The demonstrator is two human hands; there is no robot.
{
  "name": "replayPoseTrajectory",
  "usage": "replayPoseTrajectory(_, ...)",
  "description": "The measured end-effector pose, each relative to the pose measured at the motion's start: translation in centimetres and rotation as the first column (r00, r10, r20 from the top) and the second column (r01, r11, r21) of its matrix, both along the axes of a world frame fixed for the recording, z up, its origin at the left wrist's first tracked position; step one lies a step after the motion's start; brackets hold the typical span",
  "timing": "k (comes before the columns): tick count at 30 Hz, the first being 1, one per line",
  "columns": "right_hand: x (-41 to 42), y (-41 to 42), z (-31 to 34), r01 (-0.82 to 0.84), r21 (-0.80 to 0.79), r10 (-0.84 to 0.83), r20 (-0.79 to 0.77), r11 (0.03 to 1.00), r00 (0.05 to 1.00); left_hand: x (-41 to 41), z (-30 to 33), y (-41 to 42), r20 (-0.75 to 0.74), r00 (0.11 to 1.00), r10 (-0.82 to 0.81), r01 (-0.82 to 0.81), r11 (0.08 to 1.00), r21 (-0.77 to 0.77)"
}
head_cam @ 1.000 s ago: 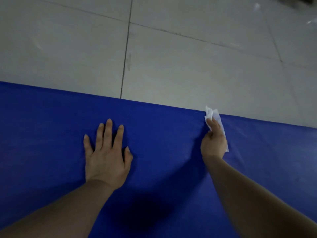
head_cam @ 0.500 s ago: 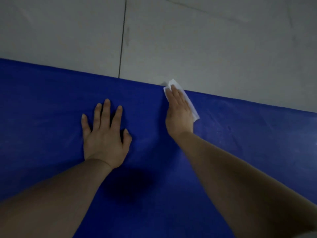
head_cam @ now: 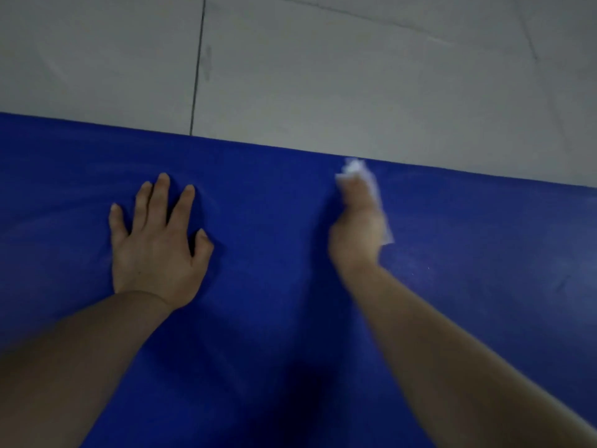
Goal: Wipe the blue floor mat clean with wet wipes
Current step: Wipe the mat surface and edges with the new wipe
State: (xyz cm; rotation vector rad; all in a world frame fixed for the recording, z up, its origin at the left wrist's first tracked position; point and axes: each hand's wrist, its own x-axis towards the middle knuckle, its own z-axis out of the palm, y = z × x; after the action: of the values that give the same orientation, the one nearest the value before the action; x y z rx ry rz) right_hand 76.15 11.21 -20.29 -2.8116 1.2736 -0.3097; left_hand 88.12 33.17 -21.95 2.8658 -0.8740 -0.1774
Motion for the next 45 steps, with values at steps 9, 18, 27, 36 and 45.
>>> replayPoseTrajectory(9,-10.0,-3.3,1.5,0.129,0.274,-0.161,0.097,0.953,0.982,-0.3,0.2,0.1,-0.007,1.000,0.001,-0.001,0.998,-0.061)
replayPoseTrajectory(18,-2.4,11.5,-1.5,-0.348,0.242,0.368,-0.046,0.906,0.929,-1.3,0.3,1.3,0.009,0.994,-0.108,0.105,0.932,-0.347)
replayPoseTrajectory(27,-7.5,6.7,-0.3,-0.316,0.334,0.306,0.084,0.888,0.948,-5.9,-0.3,3.7,-0.008,0.962,-0.274,0.259,0.920,-0.294)
replayPoseTrajectory(36,-11.8,7.3,0.1,0.151,0.354,-0.263,0.293,0.923,0.919,-5.6,-0.4,3.3,-0.001,0.962,-0.274,0.263,0.925,-0.274)
replayPoseTrajectory(45,-12.2,9.9,0.0,-0.371,0.267,0.342,0.150,0.890,0.928,-5.5,-0.3,3.5,-0.015,0.959,-0.284,0.268,0.919,-0.288)
